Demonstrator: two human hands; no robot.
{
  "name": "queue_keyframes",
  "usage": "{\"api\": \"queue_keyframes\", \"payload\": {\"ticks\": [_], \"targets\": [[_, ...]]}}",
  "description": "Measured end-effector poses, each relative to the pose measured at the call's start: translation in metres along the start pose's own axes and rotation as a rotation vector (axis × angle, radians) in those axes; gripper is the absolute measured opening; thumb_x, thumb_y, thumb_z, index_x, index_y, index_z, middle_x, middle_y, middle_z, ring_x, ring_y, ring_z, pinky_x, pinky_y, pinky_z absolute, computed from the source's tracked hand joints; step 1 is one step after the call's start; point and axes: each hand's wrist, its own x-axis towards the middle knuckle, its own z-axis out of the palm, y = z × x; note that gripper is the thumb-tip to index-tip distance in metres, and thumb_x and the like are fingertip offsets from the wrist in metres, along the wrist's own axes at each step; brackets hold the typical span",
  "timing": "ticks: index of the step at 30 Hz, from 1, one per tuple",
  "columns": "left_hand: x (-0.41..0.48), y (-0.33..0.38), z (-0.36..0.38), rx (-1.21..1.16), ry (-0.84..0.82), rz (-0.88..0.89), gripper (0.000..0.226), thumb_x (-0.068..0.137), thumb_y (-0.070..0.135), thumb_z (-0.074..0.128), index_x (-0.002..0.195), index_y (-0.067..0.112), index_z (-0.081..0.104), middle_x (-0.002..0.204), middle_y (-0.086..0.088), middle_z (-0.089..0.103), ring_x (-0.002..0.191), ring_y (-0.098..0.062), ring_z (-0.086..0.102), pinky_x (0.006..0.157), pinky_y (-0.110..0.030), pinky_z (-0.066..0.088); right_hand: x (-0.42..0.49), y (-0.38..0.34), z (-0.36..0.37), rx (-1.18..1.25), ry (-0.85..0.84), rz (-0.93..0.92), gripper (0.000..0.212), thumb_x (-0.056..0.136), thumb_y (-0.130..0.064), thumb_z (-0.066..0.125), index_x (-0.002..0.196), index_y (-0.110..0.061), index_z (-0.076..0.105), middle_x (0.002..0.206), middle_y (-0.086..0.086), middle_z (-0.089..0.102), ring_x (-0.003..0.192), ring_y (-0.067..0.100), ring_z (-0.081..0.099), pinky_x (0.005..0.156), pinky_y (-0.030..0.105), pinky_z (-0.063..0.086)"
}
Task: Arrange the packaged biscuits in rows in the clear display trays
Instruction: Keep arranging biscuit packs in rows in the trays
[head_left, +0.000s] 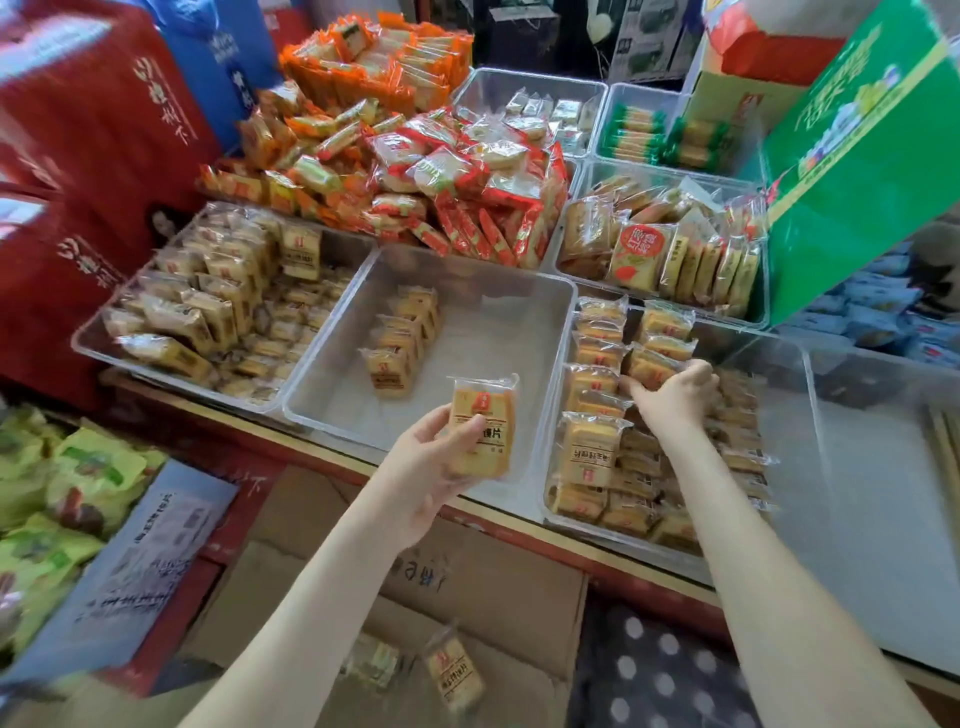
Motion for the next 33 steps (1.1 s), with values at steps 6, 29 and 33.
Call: {"api": "queue_keyframes", "payload": {"ticks": [6,29,33], "targets": [[-0.012,0.016,-0.012,0.601,-0.075,0.080,0.038,0.083,0.019,0.076,0.118,0.025,0.065,0.098,0.000,0.076,0.092,-0.018,0.071,0.081,-0.031,0.058,-0.108,-0.063,-0.059,0.178,-0.336,-0.428,0.049,0.090,-0.031,0.067,0.133,-0.028,0.045,0.119,-0.011,0.053,0.107,0.005,0.051,0.090,0.023,0.045],[-0.081,0.063,-0.087,0.273,0.039,0.296,0.007,0.091,0.007,0.065,0.086,0.002,0.066,0.073,-0.006,0.072,0.069,-0.012,0.069,0.065,-0.022,0.058,-0.262,-0.110,-0.028,1.421,-0.560,0.153,0.006,0.077,-0.002,0.062,0.075,-0.008,0.062,0.089,0.017,0.070,0.084,0.026,0.071,0.071,0.025,0.058],[-0.086,0.072,-0.094,0.353,0.027,0.350,0.008,0.092,0.006,0.064,0.086,0.003,0.067,0.071,-0.006,0.069,0.062,-0.009,0.066,0.062,-0.020,0.057,-0.266,-0.114,-0.033,1.376,-0.503,0.142,0.006,0.074,-0.003,0.063,0.076,-0.007,0.061,0.086,0.016,0.067,0.072,0.021,0.068,0.053,0.020,0.054]]}}
